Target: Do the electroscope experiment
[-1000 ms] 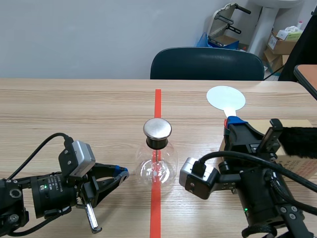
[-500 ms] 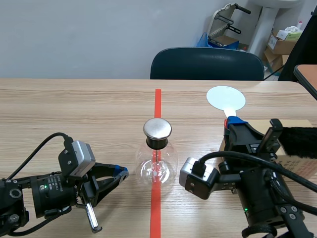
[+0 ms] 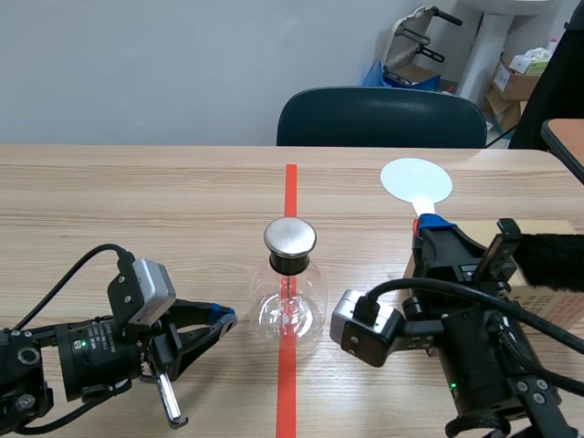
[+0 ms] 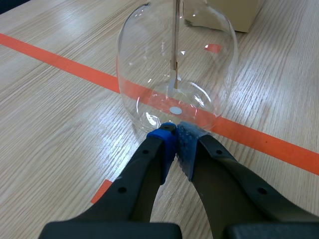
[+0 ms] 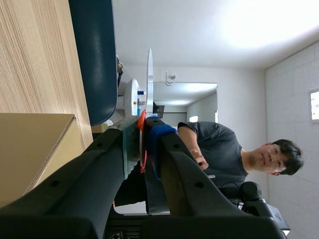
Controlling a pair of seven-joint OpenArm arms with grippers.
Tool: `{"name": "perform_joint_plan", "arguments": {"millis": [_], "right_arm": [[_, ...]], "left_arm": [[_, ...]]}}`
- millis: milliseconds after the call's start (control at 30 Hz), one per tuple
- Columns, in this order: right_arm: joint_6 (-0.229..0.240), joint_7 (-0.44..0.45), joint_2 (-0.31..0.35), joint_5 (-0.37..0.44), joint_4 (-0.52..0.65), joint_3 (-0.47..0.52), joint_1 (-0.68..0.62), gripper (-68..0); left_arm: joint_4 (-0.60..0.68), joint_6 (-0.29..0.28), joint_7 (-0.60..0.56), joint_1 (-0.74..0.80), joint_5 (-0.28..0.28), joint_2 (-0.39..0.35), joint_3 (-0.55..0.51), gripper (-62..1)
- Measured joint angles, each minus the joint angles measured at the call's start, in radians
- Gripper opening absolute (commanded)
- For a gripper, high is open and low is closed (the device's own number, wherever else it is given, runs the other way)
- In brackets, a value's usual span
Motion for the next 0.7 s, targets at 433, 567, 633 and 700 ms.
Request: {"name": "perform_joint_plan", "arguments": {"millis": [433, 567, 633, 700], "right_arm": [[0.0, 0.0, 0.0, 0.0, 0.0, 0.0, 0.0, -66.5], [0.0, 0.011, 0.0, 0.0, 0.0, 0.0, 0.0, -66.5], [0.0, 0.011, 0.0, 0.0, 0.0, 0.0, 0.0, -66.5], [0.0, 0.011, 0.0, 0.0, 0.0, 0.0, 0.0, -66.5]], "left_arm": [[0.0, 0.0, 0.0, 0.0, 0.0, 0.0, 0.0, -58.2], [0.0, 0.0, 0.0, 0.0, 0.0, 0.0, 0.0, -58.2], [0.0, 0.0, 0.0, 0.0, 0.0, 0.0, 0.0, -58.2], [0.0, 0.0, 0.0, 0.0, 0.0, 0.0, 0.0, -58.2]]}}
